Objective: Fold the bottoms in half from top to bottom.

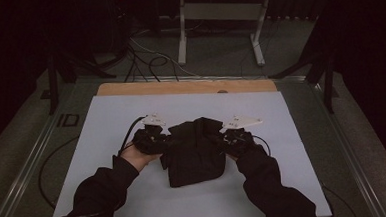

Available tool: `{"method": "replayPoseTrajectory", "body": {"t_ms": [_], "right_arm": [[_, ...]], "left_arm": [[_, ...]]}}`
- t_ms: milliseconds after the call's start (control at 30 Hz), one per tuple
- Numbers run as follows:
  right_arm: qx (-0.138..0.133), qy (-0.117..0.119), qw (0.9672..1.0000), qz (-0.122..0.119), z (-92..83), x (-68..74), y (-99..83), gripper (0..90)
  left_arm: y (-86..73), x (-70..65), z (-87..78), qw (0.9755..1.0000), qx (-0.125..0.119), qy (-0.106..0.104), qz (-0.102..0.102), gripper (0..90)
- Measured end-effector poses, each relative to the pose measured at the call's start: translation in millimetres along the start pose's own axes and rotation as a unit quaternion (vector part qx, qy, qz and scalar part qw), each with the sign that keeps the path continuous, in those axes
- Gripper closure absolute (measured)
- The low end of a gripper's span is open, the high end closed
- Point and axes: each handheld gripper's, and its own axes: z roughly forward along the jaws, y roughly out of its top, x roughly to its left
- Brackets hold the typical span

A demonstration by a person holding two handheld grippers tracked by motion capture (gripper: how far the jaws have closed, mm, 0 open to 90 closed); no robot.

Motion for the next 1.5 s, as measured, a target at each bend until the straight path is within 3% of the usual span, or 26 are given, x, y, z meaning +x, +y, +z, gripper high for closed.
{"method": "replayPoseTrajectory", "body": {"t_ms": [467, 867, 1233, 1500], "right_arm": [[0.015, -0.011, 0.9996, 0.019, 20.8, -10.4, -8.7, 79.1], [0.029, -0.024, 0.9988, 0.033, 37.0, -20.7, -10.6, 79.1], [0.041, -0.033, 0.9983, 0.026, 51.0, -28.1, -14.5, 79.1], [0.055, -0.038, 0.9973, 0.030, 66.7, -35.5, -15.0, 78.9]], "left_arm": [[-6.8, 18.0, 18.6, 0.9998, 0.004, -0.003, -0.020, 73.5], [-9.2, 37.4, 30.4, 0.9991, 0.004, 0.010, -0.042, 73.3], [-13.2, 54.8, 42.3, 0.9984, 0.013, 0.016, -0.052, 73.0], [-15.9, 68.3, 55.4, 0.9967, 0.019, 0.018, -0.076, 72.7]]}}
